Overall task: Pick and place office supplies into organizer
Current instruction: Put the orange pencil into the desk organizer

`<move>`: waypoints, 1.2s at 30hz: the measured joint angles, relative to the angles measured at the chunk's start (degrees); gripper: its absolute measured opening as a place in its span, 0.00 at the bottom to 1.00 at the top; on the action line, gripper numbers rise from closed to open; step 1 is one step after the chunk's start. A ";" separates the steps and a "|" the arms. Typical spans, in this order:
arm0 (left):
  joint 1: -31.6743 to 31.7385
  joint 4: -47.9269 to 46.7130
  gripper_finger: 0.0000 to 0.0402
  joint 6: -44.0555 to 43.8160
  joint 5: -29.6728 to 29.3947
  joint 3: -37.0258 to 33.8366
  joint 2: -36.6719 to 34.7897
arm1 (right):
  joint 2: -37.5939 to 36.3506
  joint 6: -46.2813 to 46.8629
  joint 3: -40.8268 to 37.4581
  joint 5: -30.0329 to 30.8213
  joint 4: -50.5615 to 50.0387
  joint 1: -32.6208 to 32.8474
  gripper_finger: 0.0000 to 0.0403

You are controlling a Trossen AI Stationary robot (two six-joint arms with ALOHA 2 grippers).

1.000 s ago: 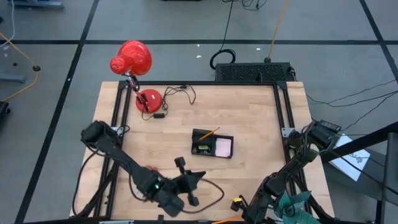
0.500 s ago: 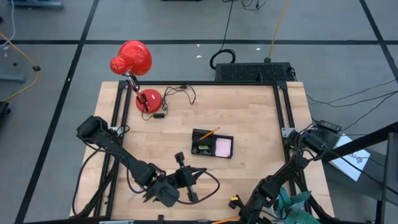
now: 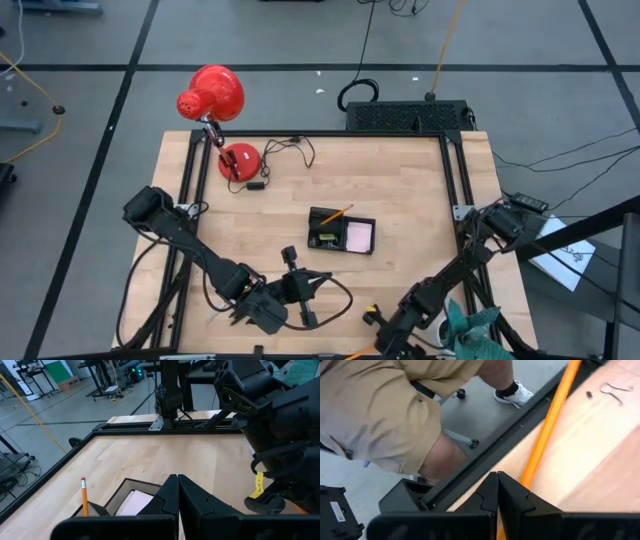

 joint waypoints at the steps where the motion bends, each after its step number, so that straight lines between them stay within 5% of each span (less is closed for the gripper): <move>1: 0.00 0.00 0.01 -0.02 0.00 0.00 0.00 | 0.02 0.21 -0.01 0.17 -0.85 -0.27 0.00; 11: -0.42 -0.04 0.00 -0.94 0.01 0.00 0.02 | 0.09 1.50 -0.09 7.84 -6.40 -1.97 0.00; 36: -1.38 -1.62 0.01 -3.87 1.32 0.00 0.09 | 0.28 -0.14 -0.26 10.92 1.18 -11.16 0.00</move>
